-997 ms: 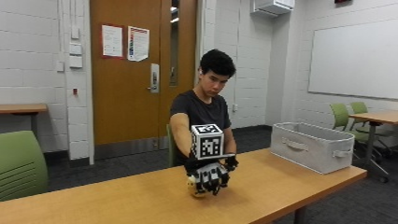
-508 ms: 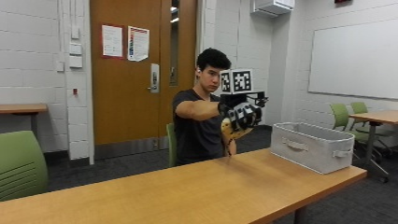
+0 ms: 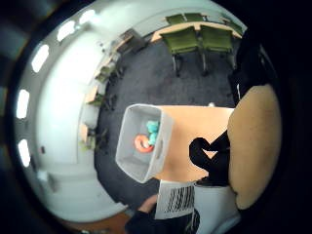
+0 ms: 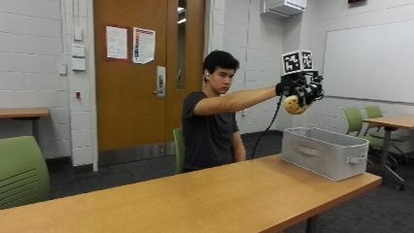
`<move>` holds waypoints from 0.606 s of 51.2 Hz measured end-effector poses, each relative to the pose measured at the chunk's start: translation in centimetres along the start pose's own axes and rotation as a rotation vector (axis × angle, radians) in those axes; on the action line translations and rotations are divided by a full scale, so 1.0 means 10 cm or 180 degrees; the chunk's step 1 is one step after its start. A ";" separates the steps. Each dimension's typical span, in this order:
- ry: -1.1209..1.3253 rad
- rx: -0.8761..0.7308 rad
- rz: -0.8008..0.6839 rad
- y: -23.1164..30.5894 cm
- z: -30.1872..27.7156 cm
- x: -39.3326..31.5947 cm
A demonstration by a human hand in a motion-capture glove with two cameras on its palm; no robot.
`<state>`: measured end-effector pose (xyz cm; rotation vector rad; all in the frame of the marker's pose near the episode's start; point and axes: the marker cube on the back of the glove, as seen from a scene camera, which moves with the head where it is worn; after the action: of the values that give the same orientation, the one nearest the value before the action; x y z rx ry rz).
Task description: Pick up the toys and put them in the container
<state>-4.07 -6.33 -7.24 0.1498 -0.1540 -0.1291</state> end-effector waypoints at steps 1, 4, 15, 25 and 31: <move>-0.0014 0.0003 -0.0041 0.01 -0.01 -0.10; -0.0040 0.0025 -0.0231 0.05 -0.04 -0.48; -0.0290 -0.0051 -0.0961 0.24 -0.01 -1.70; -0.0195 -0.0091 -0.1527 0.26 0.30 -2.19; -0.0490 -0.0136 -0.1567 0.11 0.45 -2.02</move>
<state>-24.45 -3.04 -5.59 0.1327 -0.2659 -0.6352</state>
